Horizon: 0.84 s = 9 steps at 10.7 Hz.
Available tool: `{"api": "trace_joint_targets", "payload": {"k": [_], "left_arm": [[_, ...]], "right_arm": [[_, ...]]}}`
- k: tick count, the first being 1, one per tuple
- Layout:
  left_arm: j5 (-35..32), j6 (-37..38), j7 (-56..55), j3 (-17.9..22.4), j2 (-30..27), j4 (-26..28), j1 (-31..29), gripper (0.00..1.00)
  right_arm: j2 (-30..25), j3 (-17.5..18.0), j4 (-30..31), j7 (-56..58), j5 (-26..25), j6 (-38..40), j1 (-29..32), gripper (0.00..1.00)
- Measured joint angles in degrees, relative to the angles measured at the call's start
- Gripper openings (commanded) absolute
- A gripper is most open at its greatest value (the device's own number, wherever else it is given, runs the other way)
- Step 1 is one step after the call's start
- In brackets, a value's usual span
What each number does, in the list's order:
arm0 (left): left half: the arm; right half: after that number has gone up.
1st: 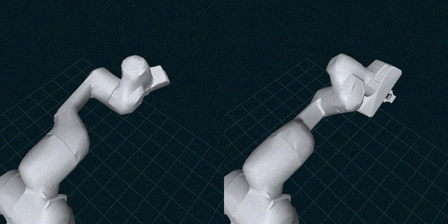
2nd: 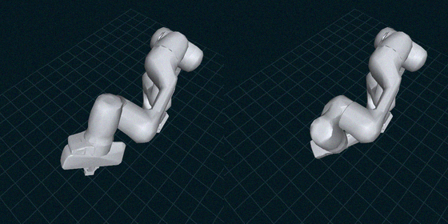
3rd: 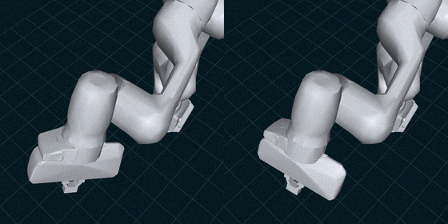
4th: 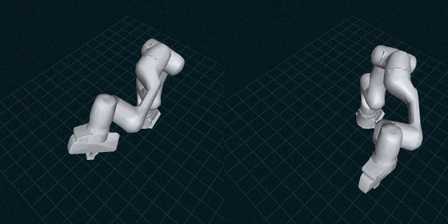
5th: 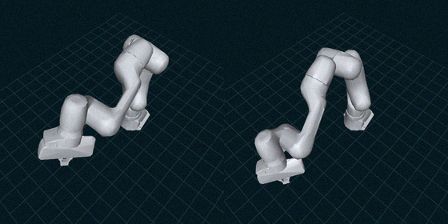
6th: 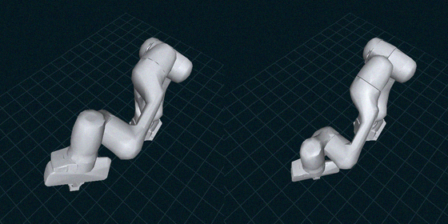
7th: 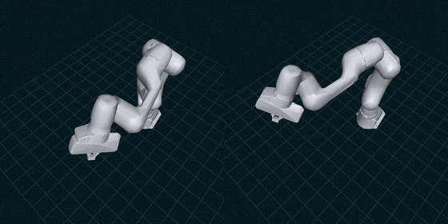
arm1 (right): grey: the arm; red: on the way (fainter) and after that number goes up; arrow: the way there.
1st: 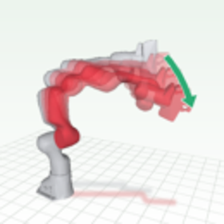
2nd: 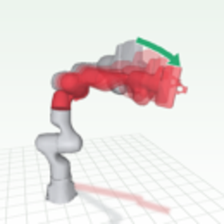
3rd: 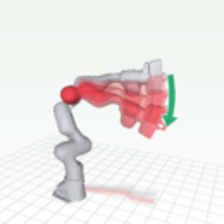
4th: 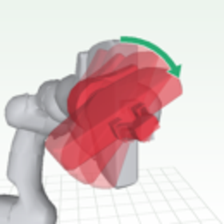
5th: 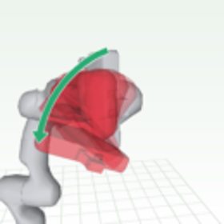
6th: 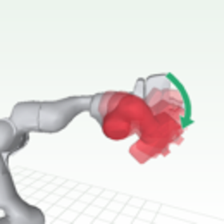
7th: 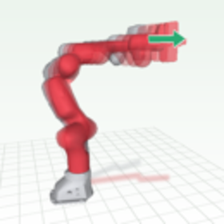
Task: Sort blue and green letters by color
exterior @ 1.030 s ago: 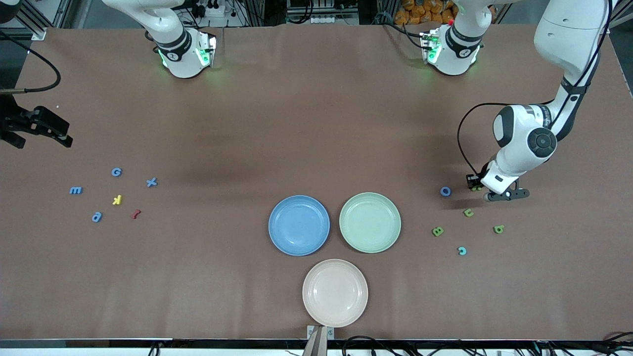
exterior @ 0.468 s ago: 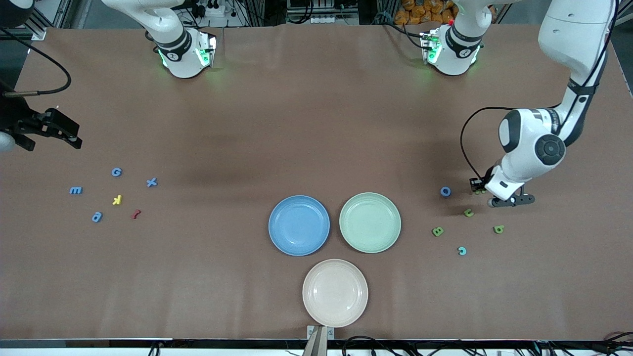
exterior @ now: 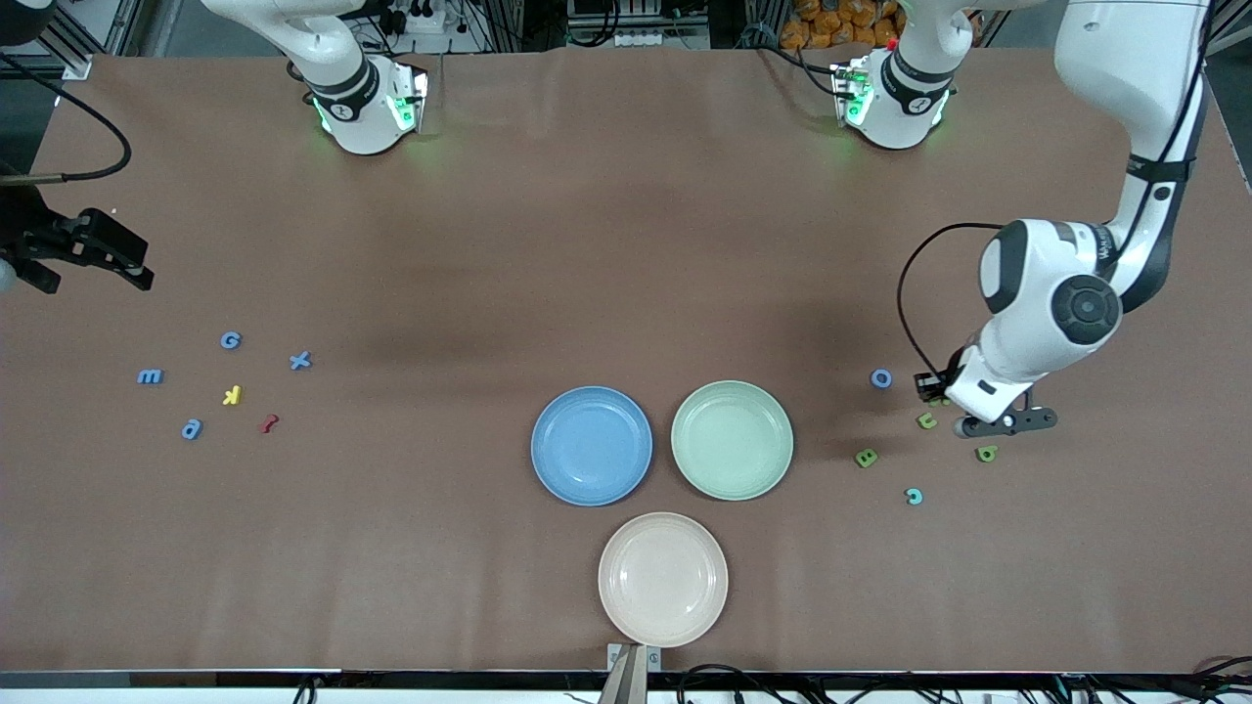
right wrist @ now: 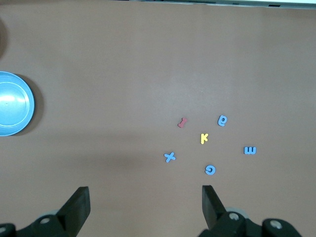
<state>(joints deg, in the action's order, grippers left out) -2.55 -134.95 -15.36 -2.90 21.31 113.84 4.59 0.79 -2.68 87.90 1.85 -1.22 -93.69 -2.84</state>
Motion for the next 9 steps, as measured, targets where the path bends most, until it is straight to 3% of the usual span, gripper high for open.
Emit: {"api": "trace_joint_targets", "payload": {"k": [9], "left_arm": [[4.79, 1.4, -28.13, -0.45, 10.01, -15.76, 15.76, 0.04]], "right_arm": [[-0.06, -0.32, 0.32, 2.59, 0.0, 0.46, 2.63, 1.0]]}}
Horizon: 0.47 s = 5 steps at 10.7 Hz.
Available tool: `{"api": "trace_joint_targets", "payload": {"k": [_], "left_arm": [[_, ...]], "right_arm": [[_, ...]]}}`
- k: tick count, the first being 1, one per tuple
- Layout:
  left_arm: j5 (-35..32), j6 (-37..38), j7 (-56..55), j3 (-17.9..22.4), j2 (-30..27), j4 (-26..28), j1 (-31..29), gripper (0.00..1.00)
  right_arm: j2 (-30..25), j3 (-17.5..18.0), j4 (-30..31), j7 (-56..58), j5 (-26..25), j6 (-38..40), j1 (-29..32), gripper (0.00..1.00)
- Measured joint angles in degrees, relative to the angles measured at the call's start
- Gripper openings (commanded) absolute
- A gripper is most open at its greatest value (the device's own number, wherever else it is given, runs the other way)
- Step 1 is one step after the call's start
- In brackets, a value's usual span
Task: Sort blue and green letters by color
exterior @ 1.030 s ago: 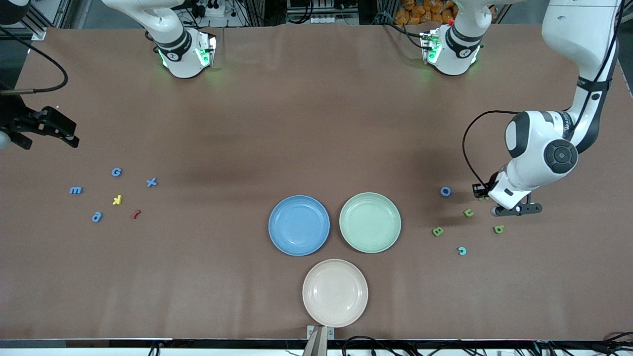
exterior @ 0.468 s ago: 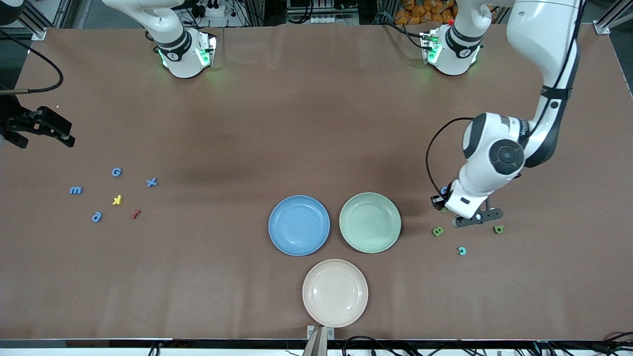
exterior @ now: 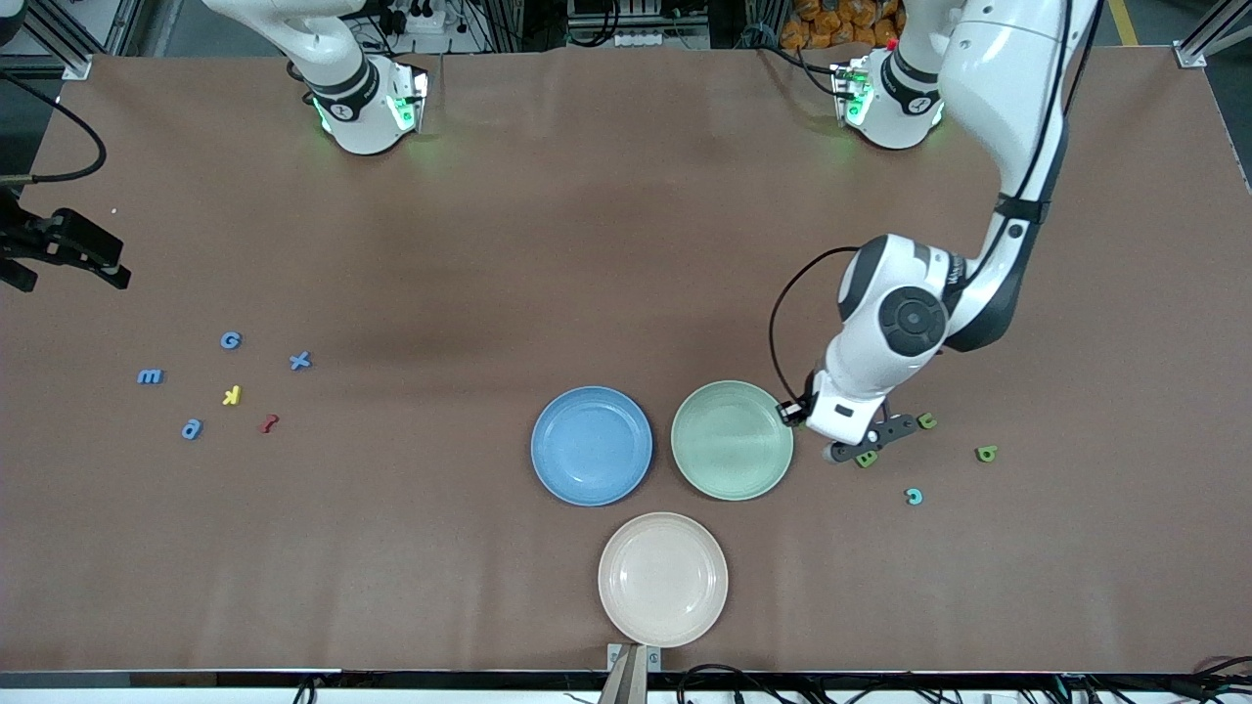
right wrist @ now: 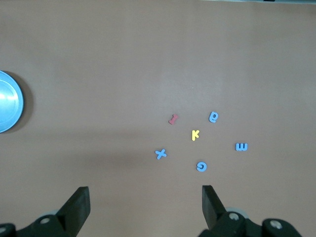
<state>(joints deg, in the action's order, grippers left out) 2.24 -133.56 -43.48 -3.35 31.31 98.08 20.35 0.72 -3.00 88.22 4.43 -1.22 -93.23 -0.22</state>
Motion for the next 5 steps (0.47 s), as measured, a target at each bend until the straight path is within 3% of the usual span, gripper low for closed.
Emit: {"api": "trace_joint_targets", "payload": {"k": [3, 4, 5], "left_arm": [[0.01, 0.14, -6.01, -0.01, 4.67, -4.39, 3.09, 0.04], [0.02, 0.14, -6.46, 0.0, 5.5, -4.92, 3.34, 0.14], [0.02, 0.14, -6.75, 0.05, 5.84, -5.18, 3.33, 0.34]], "right_arm": [[0.0, -0.1, 1.38, 1.08, 0.0, 0.01, 1.91, 1.0], [0.04, -0.15, 3.03, 1.28, 0.0, -0.68, 2.66, 1.0], [0.06, -0.21, 5.72, 1.38, 0.0, -2.44, 3.55, 1.0]]}}
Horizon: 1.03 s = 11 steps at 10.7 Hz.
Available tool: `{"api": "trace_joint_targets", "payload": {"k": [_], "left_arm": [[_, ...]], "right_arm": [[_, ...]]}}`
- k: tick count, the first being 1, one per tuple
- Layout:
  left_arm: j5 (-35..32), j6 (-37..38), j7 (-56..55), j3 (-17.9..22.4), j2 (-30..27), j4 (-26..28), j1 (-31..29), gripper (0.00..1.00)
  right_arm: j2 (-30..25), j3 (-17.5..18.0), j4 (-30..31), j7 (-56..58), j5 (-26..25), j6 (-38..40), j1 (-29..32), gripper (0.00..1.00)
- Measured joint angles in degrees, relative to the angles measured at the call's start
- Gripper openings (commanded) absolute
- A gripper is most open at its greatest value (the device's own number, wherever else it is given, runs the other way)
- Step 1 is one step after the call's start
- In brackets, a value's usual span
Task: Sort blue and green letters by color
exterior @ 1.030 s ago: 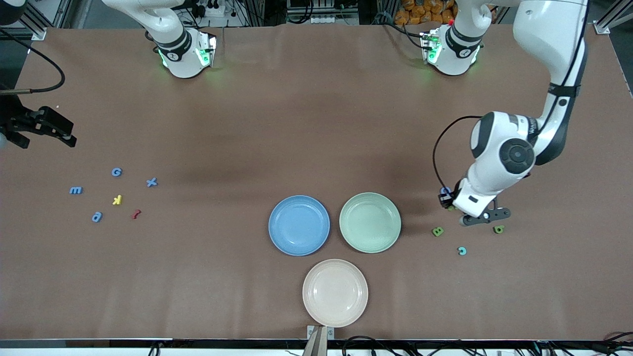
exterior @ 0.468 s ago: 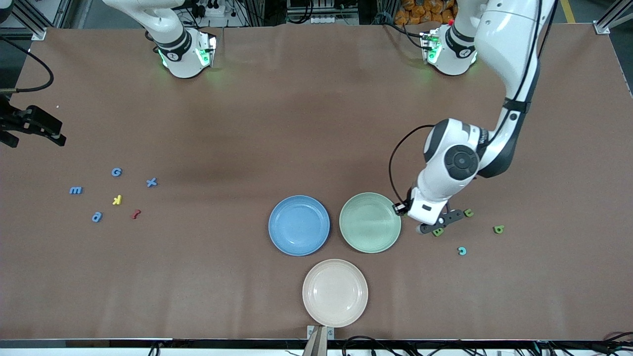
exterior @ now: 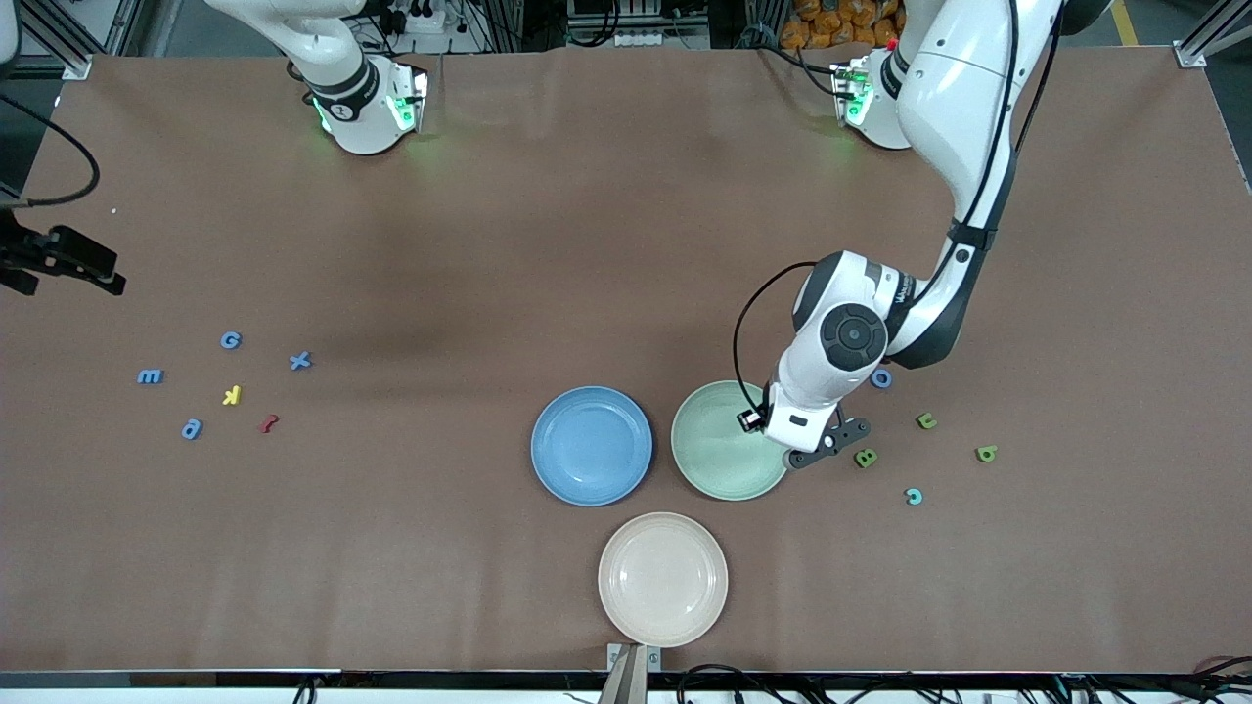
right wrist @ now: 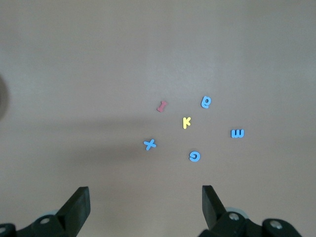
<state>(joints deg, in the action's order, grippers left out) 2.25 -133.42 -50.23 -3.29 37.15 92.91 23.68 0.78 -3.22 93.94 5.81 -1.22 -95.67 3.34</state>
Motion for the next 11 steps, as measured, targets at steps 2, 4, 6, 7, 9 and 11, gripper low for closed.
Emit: {"api": "trace_joint_targets", "payload": {"k": [2, 4, 6, 7, 9, 11], "left_arm": [[0.0, 0.14, -0.24, 0.03, 0.07, -0.17, 0.07, 0.99], [0.0, 0.26, -0.26, 0.04, 0.1, -0.21, 0.26, 1.0], [0.0, 0.29, -0.26, 0.06, 0.12, -0.28, 0.31, 1.0], [0.0, 0.29, -0.24, 0.13, 0.13, -0.34, 0.31, 1.0], [-0.61, 0.46, 1.27, 0.39, 0.12, -0.41, 0.29, 1.0], [-3.98, 1.73, 5.69, 0.7, 0.12, -0.41, -0.59, 1.0]], "right_arm": [[-0.08, -0.07, 6.03, 0.66, 0.0, -4.24, 2.0, 1.0], [-0.4, -0.15, 11.98, 1.02, 0.0, -9.9, 3.36, 1.0], [-0.44, -0.18, 20.99, 2.35, -0.01, -19.09, 5.24, 1.0], [-0.4, -0.19, 24.67, 3.54, -0.01, -22.23, 6.3, 1.0], [-0.21, -0.2, 28.56, 4.68, -0.01, -24.98, 7.68, 1.0], [1.38, -0.19, 30.15, 4.71, -0.01, -25.8, 8.75, 1.0]]}}
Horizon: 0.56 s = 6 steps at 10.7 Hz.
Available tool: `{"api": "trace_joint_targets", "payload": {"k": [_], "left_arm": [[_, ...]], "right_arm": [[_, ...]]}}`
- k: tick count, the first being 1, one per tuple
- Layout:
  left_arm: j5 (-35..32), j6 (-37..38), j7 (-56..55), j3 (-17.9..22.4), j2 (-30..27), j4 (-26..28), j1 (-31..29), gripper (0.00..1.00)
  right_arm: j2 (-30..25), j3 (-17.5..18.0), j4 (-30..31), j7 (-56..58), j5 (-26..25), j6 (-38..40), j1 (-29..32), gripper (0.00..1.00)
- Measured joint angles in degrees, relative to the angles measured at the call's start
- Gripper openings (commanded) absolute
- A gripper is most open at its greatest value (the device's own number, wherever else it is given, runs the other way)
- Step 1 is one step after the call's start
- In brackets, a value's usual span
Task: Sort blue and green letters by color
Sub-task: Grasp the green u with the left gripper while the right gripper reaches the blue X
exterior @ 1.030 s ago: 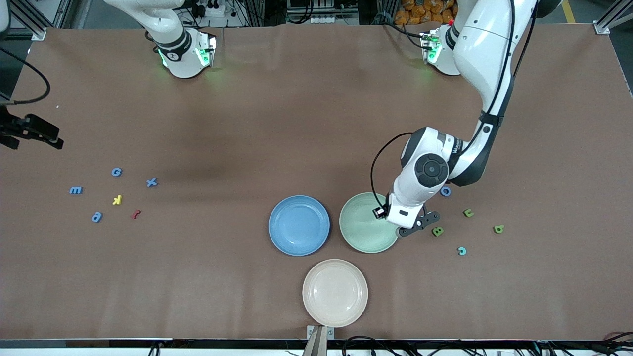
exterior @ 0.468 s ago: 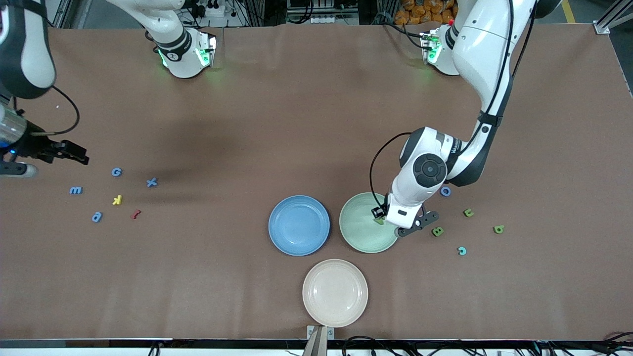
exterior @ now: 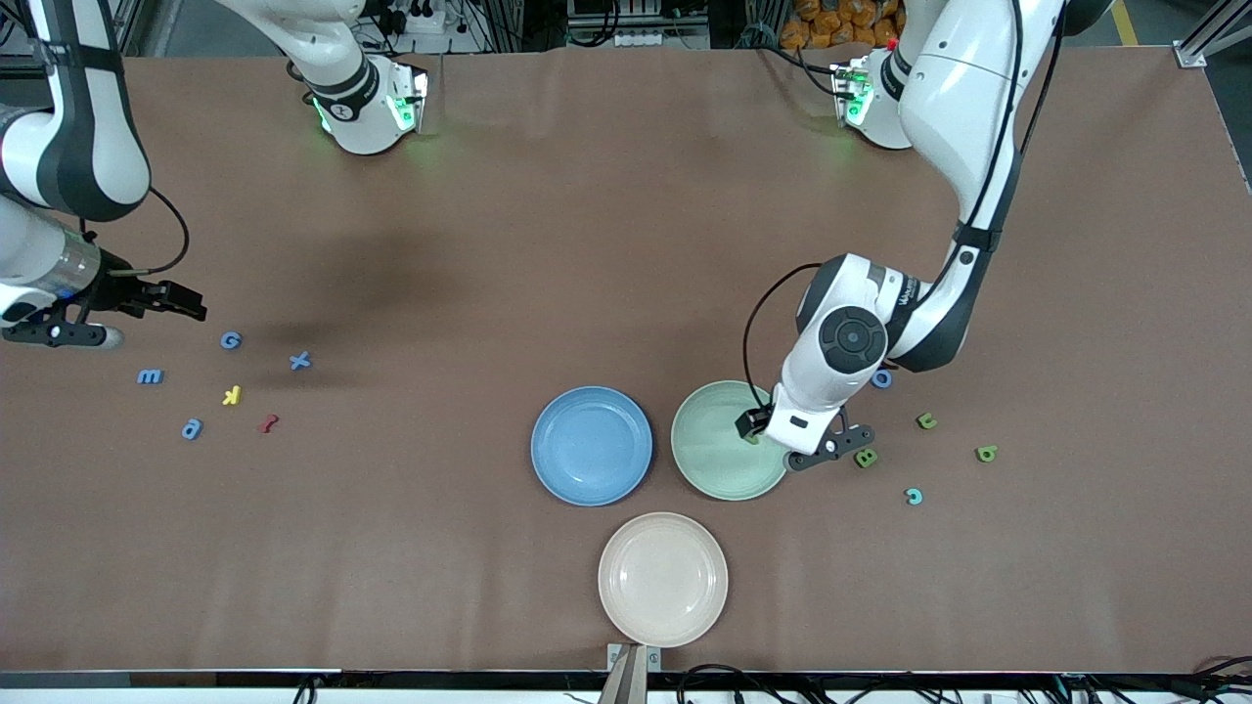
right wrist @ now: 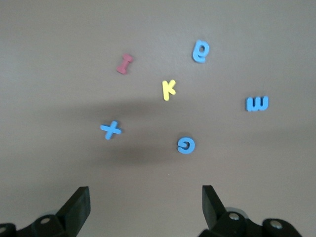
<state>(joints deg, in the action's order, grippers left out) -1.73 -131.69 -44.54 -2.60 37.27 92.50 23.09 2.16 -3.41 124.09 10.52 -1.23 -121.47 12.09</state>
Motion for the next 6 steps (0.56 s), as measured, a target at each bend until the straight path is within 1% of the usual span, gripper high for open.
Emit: {"api": "trace_joint_targets", "payload": {"k": [1, 2, 4, 5, 6], "left_arm": [[-0.67, 0.42, 3.29, 0.06, -0.03, 0.01, -1.39, 1.0], [-0.86, 0.66, 6.92, 0.09, -0.07, 0.18, -3.22, 1.0], [-1.0, 0.81, 14.65, 0.01, -0.38, 1.17, -7.05, 1.0], [-1.05, 0.83, 18.96, -0.35, -0.69, 1.74, -8.95, 1.0], [-1.66, 0.87, 23.84, -1.06, -1.14, 2.48, -10.97, 1.0]], "right_arm": [[1.28, -0.01, 0.49, 0.14, 0.0, -0.98, 0.92, 1.0], [2.26, -0.01, 1.75, 0.29, 0.0, -3.95, 1.39, 1.0], [3.72, 0.07, 6.17, 0.29, 0.01, -12.01, 1.42, 1.0], [4.77, 0.17, 7.35, 0.28, 0.65, -13.72, 1.42, 1.0], [5.94, 0.47, 7.66, 0.31, 3.24, -14.33, 1.31, 1.0]]}}
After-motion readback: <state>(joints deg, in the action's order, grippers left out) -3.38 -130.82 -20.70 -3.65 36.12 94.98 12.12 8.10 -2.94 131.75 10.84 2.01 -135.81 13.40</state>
